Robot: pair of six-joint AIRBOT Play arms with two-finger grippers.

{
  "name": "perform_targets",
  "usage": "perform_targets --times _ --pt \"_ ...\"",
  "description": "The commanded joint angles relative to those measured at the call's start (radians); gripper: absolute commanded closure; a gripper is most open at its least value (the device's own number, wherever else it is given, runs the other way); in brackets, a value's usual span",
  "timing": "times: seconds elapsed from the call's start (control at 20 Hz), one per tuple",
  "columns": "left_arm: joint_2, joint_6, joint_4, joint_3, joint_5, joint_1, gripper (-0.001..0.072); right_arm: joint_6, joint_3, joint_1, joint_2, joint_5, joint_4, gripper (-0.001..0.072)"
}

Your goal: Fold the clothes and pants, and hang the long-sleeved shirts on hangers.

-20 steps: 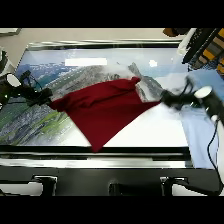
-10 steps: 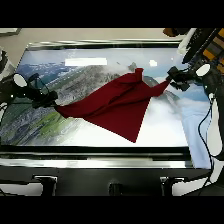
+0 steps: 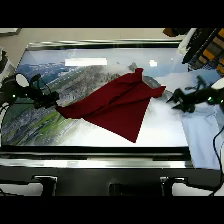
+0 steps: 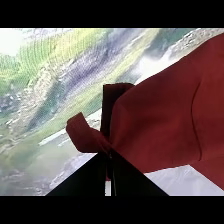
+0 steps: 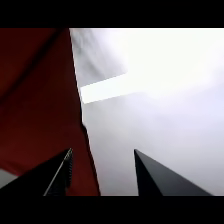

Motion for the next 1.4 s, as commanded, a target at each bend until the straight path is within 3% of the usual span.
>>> perform_targets --times 0.0,0.1,0.15,0.2,0.65,0.7,0.75,0.8,0.85,1.2,1.35 --pt "0.0 0.0 0.0 0.0 0.002 -0.002 0.0693 -0.073 -0.38 0.109 0.147 -0.111 0.14 0.0291" --pt "0.0 0.0 0.0 0.0 0.003 -0.002 0.0693 -0.05 -0.518 0.208 0.183 -0.193 0.14 0.0275" --pt "0.0 0.0 0.0 0.0 0.002 -0.002 0.0693 -0.029 -0.56 0.253 0.184 -0.22 0.14 0.0209" --pt "0.0 0.0 0.0 0.0 0.002 -0.002 0.0693 -0.024 -0.587 0.293 0.183 -0.243 0.139 0.0189" --pt "0.0 0.0 0.0 0.0 0.003 -0.002 0.0693 0.069 -0.61 0.494 0.169 -0.422 0.175 0.0187" --pt "0.0 0.0 0.0 0.0 0.003 -0.002 0.0693 0.069 -0.61 0.509 0.169 -0.441 0.194 0.0258" --pt "0.0 0.0 0.0 0.0 0.003 -0.002 0.0694 0.069 -0.61 0.517 0.169 -0.456 0.212 0.0396" --pt "0.0 0.0 0.0 0.0 0.003 -0.002 0.0694 0.068 -0.61 0.517 0.169 -0.469 0.233 0.0611" --pt "0.001 0.0 0.0 0.0 0.003 -0.002 0.0694 0.061 -0.607 0.517 0.174 -0.484 0.254 0.0684" --pt "0.178 -0.002 -0.053 0.105 0.041 0.019 0.0695 0.043 -0.279 0.397 0.393 -0.42 0.194 0.0685" --pt "0.379 -0.081 -0.053 0.187 0.116 0.053 0.0695 0.051 -0.016 0.288 0.541 -0.356 0.183 0.0684"
